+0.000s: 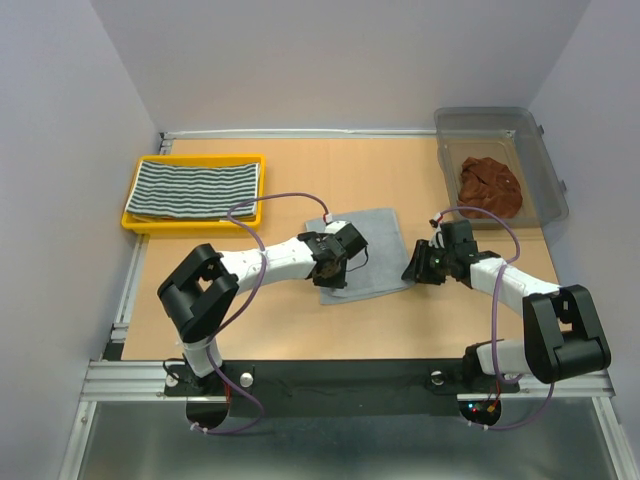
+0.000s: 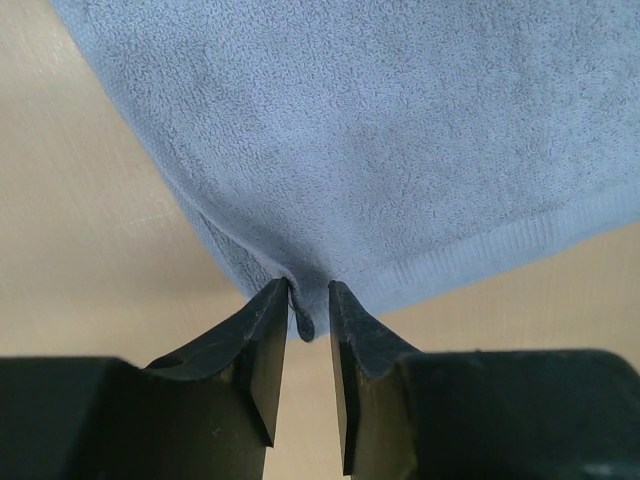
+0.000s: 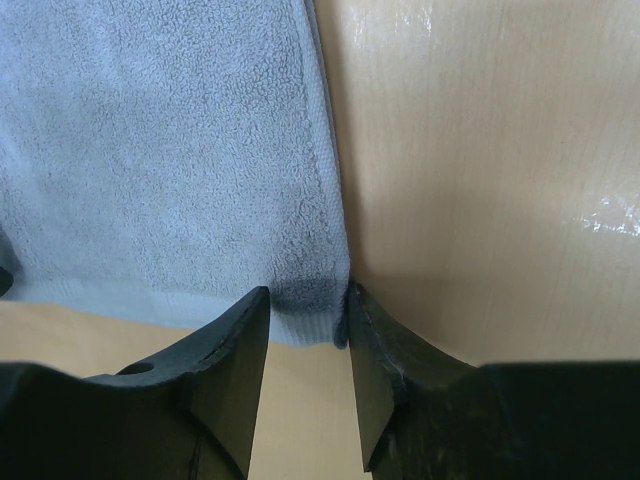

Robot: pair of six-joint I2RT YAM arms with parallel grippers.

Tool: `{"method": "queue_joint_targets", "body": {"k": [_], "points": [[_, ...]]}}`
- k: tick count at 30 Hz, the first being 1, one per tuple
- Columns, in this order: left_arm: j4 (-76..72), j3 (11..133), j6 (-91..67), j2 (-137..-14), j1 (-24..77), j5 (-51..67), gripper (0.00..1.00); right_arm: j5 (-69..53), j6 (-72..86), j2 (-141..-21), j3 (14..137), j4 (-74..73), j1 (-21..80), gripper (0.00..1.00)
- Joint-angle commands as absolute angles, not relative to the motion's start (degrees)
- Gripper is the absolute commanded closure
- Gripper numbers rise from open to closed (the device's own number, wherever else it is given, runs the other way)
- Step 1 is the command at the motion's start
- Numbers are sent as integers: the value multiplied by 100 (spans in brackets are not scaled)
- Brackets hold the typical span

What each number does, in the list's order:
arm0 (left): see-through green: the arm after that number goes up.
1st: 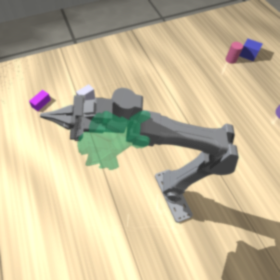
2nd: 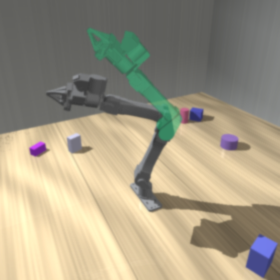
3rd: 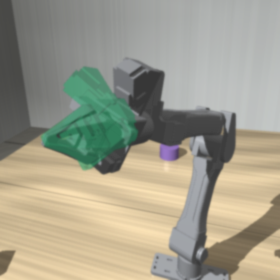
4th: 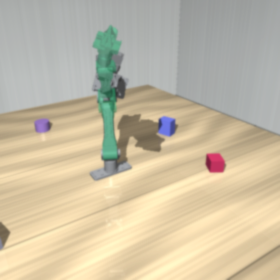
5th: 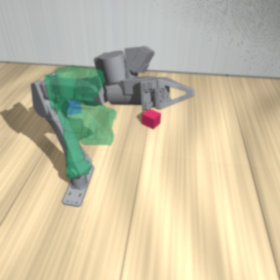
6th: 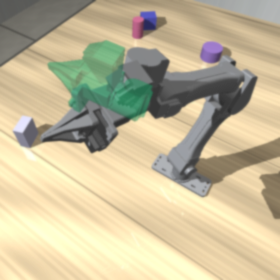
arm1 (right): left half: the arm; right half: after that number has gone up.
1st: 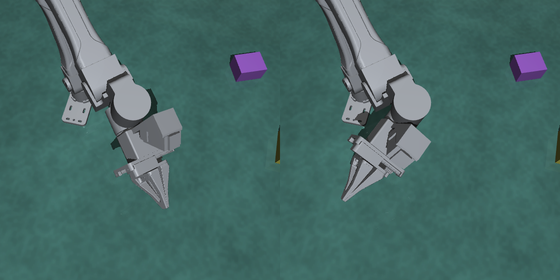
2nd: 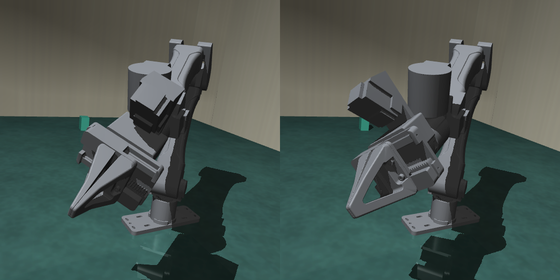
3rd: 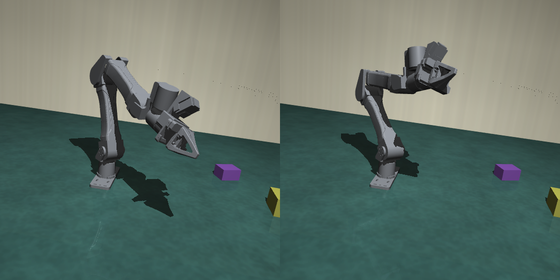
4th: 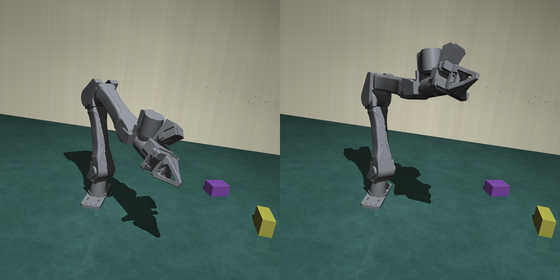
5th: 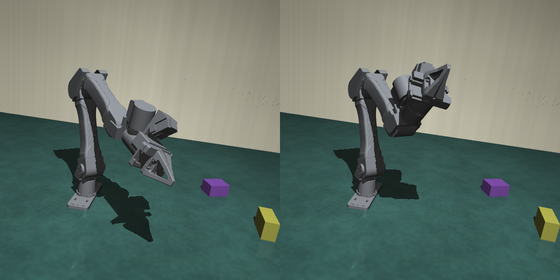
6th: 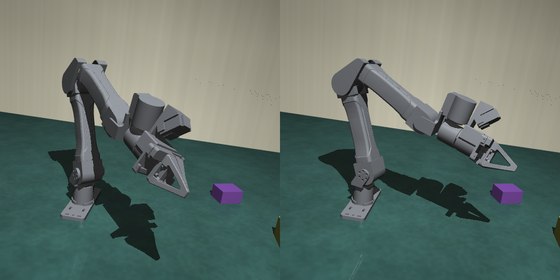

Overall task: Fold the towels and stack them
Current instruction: Fold the towel

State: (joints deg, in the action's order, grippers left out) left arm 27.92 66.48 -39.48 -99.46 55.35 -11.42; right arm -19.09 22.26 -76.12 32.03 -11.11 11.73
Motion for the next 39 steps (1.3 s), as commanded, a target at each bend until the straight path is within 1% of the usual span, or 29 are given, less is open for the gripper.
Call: {"method": "queue_joint_targets", "body": {"k": [1, 3, 6, 10, 11, 12, 13, 14, 15, 16, 17, 19, 21, 22, 24, 27, 30, 32, 36, 37, 39], "points": [[2795, 6645, -3955, -9958, 5581, -1152, 65, -1960, 2162, -7515, 3103, -1072, 1187, 57], [2769, 6583, -3964, -9967, 5590, -1143, 66, -1960, 2162, -7523, 3094, -1063, 1187, 57], [2769, 6496, -3999, -9967, 5581, -1160, 73, -1969, 2162, -7541, 3102, -1063, 1195, 58], [2751, 6346, -4078, -9853, 5581, -1187, 87, -1934, 2171, -7515, 3094, -1064, 1195, 58], [2760, 6311, -4113, -9800, 5581, -1195, 93, -1899, 2180, -7497, 3102, -1072, 1195, 58], [2751, 6284, -4139, -9774, 5581, -1204, 94, -1881, 2188, -7497, 3094, -1081, 1195, 58], [2751, 6206, -4157, -9747, 5590, -1204, 95, -1863, 2197, -7480, 3102, -1072, 1195, 59], [2707, 6162, -4166, -9686, 5590, -1204, 99, -1846, 2206, -7462, 3103, -1081, 1195, 61], [2690, 6074, -4192, -9659, 5590, -1195, 100, -1837, 2223, -7445, 3103, -1081, 1195, 64], [2655, 6038, -4210, -9624, 5581, -1213, 100, -1820, 2232, -7410, 3103, -1081, 1195, 70], [2654, 6012, -4219, -9624, 5581, -1222, 100, -1802, 2232, -7400, 3103, -1090, 1187, 72], [2619, 5959, -4236, -9598, 5581, -1248, 100, -1775, 2241, -7348, 3138, -1098, 1187, 72], [2593, 5941, -4236, -9571, 5581, -1248, 100, -1749, 2267, -7313, 3164, -1116, 1187, 75], [2593, 5941, -4245, -9554, 5590, -1265, 100, -1732, 2259, -7278, 3216, -1160, 1187, 81], [2602, 5959, -4263, -9493, 5581, -1283, 100, -1670, 2259, -7242, 3269, -1204, 1187, 85], [2672, 6029, -4289, -9334, 5564, -1362, 100, -1582, 2215, -7163, 3401, -1388, 1195, 89], [2733, 6082, -4289, -9185, 5537, -1441, 100, -1538, 2162, -7119, 3533, -1485, 1187, 89], [2768, 6100, -4289, -9123, 5528, -1450, 100, -1529, 2136, -7128, 3586, -1564, 1187, 91], [2733, 6038, -4298, -9123, 5511, -1415, 100, -1520, 2092, -7154, 3604, -1617, 1187, 91], [2725, 5995, -4307, -9123, 5511, -1406, 100, -1538, 2092, -7163, 3604, -1635, 1195, 95], [2672, 5959, -4333, -9097, 5520, -1371, 100, -1582, 2092, -7137, 3612, -1644, 1187, 99]]}}
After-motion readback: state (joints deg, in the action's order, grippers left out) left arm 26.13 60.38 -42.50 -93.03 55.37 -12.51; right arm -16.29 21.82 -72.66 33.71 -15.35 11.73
